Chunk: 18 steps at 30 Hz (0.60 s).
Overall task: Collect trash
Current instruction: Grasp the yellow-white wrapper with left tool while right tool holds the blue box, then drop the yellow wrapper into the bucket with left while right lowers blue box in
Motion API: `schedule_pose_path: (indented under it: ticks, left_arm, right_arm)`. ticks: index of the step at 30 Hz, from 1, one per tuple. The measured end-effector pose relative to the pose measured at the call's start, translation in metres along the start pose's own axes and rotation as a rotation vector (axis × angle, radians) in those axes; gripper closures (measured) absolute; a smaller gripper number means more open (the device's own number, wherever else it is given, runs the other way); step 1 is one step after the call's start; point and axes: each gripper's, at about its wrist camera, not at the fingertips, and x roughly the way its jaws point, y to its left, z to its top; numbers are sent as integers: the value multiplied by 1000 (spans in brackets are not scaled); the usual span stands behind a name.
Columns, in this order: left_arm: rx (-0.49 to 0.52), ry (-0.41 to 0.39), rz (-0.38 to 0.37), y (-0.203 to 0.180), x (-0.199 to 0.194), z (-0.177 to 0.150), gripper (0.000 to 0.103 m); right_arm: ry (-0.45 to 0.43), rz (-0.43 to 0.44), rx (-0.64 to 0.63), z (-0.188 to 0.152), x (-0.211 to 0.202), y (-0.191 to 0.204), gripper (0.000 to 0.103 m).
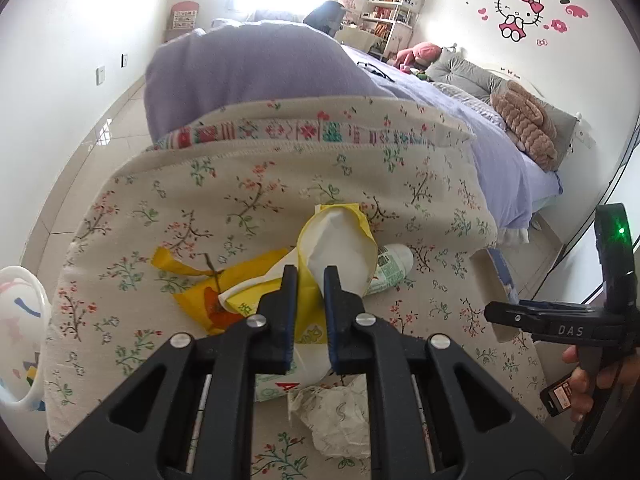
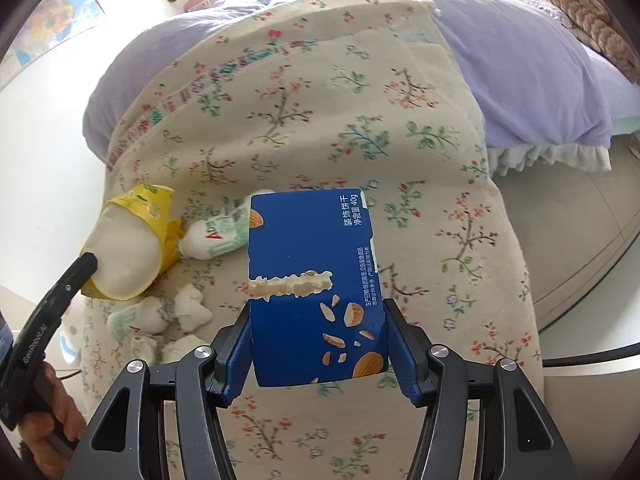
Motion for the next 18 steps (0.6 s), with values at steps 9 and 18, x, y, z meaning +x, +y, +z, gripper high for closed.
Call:
schedule_pose_path:
  ticks: [9,18]
  left_arm:
    - [-20,-47,37,26,-33,6,89]
    - [-30,-65,116,63,-61,4,89]
  right_arm:
    - [-19,40,-30,3,-3,37,43]
    - [-32,72,-102,0,-2,85,43]
